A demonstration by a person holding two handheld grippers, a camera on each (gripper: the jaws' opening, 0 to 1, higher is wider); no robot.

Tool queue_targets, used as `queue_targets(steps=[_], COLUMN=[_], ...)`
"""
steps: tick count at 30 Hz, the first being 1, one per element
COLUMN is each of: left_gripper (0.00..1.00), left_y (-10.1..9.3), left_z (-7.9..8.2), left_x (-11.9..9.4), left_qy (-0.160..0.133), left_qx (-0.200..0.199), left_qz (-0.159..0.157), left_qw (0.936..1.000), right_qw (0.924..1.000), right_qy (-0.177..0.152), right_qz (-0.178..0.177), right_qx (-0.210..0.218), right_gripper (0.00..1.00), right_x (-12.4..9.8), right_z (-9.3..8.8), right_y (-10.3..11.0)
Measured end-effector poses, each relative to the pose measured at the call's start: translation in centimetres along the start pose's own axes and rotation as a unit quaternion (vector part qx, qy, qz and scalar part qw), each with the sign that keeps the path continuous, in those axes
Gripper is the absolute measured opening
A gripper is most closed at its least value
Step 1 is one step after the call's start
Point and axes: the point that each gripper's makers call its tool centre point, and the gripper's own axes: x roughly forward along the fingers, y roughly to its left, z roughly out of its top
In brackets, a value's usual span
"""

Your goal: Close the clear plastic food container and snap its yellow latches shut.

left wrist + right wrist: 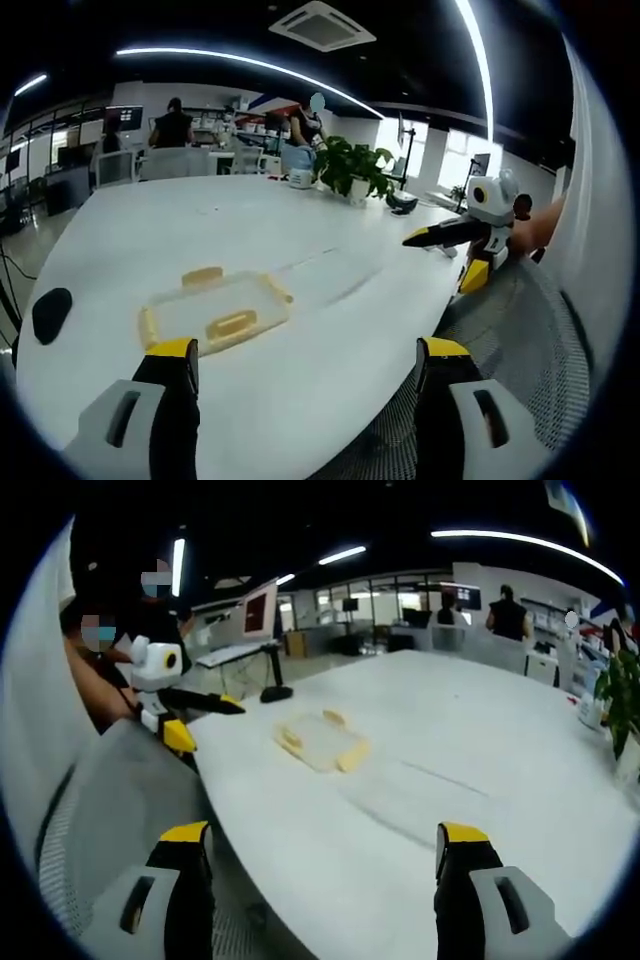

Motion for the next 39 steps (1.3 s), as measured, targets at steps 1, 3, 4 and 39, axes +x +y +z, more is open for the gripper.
queue_targets(steps=[1, 3, 4, 39], left_gripper=[0.91, 0.91, 0.91, 0.87], left_y=[0.0, -0.1, -0.1, 1.4], left_z=[0.0, -0.1, -0.1, -0.4], left_x=[0.0, 0.0, 0.0, 0.2], left_qy=[0.0, 0.002, 0.002, 0.023], left_qx=[0.001, 0.003, 0.003, 0.01], left_qz=[0.0, -0.001, -0.001, -0.005], left_qw=[1.0, 1.0, 1.0, 0.9997], right_qw=[1.0, 1.0, 1.0, 0.9986], right_qy=[0.0, 0.0, 0.001, 0.03], right_qz=[0.0, 0.001, 0.001, 0.023], right_qx=[-0.001, -0.002, -0.002, -0.039], right_gripper=[0.93, 0.93, 0.93, 0.89], right_x=[0.0, 0.0, 0.0, 2.2], right_z=[0.0, 0.0, 0.0, 0.8], right_y=[0.0, 0.1, 0.1, 0.0])
